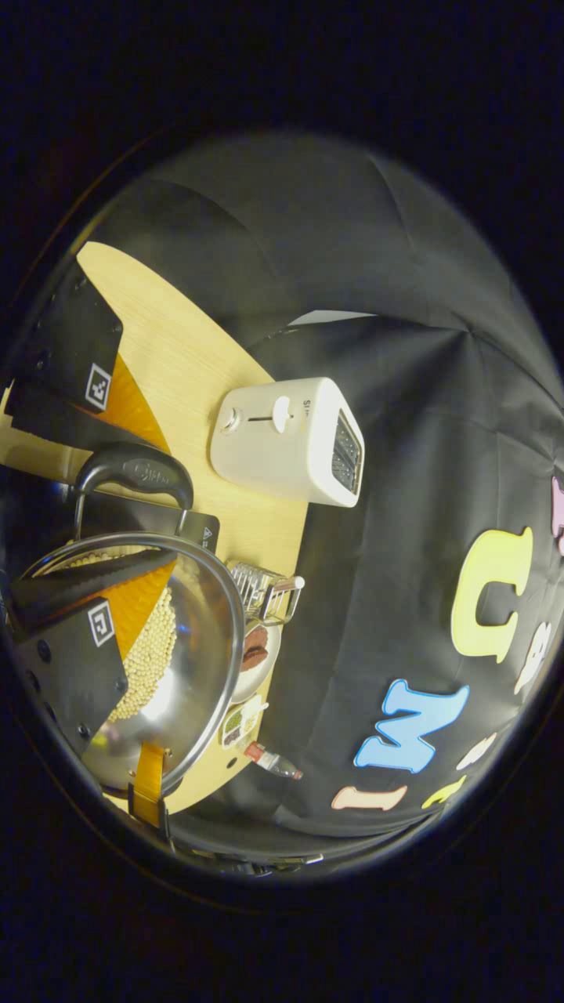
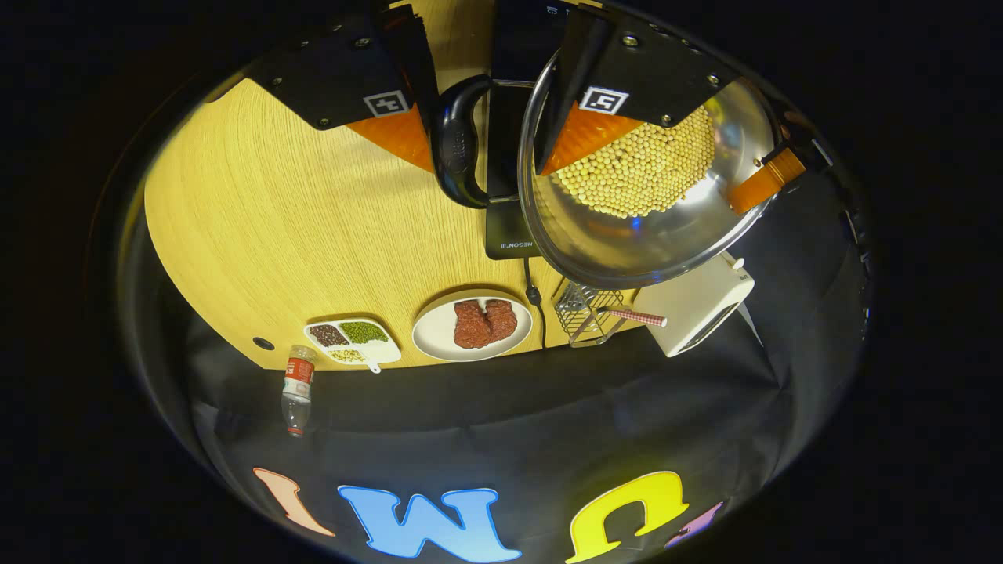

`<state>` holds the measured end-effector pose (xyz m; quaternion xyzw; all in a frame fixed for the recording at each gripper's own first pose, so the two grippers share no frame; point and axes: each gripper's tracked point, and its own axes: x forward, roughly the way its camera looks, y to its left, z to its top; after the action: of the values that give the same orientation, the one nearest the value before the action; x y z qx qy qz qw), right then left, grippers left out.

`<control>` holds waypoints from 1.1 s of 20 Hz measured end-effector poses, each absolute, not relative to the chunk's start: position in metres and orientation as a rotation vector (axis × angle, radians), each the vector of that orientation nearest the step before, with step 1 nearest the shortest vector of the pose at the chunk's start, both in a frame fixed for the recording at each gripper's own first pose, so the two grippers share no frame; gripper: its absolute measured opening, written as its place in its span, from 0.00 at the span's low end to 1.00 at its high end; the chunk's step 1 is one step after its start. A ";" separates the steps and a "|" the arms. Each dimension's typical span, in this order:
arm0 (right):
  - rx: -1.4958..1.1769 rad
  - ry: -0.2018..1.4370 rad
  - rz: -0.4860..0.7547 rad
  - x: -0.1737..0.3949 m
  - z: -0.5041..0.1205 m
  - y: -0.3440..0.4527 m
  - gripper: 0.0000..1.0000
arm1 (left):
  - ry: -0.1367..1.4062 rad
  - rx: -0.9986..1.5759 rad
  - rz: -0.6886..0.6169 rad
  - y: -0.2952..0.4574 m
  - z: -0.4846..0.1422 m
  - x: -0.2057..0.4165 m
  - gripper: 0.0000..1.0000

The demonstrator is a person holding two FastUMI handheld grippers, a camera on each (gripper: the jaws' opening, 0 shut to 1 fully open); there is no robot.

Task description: First push the handle of the pot to place it horizontally, then grasp the pot with both hands and set it on the induction cooktop.

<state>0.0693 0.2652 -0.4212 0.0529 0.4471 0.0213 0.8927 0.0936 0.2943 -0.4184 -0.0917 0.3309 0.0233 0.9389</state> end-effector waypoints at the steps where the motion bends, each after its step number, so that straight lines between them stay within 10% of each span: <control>1: 0.112 0.929 0.041 0.069 -0.422 0.266 0.64 | 0.675 -0.183 0.043 0.294 -0.421 0.095 0.70; 22: 0.090 0.917 0.055 0.081 -0.435 0.262 0.64 | 0.683 -0.142 0.024 0.295 -0.445 0.098 0.71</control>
<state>0.0810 0.2624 -0.4345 0.0432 0.4423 0.0267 0.8954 0.0981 0.2948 -0.4453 -0.0697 0.3345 0.0118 0.9398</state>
